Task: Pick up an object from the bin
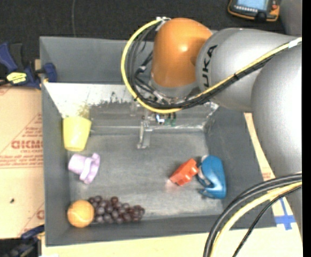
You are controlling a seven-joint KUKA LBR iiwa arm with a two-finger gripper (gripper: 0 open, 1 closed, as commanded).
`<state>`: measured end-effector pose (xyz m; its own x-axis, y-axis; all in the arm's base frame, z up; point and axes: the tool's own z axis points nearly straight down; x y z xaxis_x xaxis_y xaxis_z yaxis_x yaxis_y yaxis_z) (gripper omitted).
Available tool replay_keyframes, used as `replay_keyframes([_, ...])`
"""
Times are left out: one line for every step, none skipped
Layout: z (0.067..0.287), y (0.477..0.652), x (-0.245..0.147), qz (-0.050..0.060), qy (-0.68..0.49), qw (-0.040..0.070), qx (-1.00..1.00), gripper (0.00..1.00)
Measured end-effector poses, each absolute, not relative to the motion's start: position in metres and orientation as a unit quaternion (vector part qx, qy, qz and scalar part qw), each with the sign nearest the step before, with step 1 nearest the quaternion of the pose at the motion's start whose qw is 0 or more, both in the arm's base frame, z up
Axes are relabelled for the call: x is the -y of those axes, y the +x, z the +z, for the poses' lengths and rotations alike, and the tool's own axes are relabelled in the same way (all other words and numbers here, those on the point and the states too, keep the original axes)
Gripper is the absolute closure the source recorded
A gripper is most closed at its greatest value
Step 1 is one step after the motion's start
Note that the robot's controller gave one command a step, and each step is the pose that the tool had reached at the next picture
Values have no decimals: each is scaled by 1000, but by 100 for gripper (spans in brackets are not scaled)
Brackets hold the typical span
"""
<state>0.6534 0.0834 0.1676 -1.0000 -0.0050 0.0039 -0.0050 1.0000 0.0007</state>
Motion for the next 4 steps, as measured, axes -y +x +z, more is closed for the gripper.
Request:
replay_keyframes([173, 655, -83, -1, 1, -2, 1000, 0])
replay_keyframes([68, 636, -155, -1, 213, 1, 977, 0])
replay_keyframes([143, 626, -167, -1, 96, -5, 995, 0])
replay_keyframes([101, 599, -238, -2, 260, 2, 966, 0])
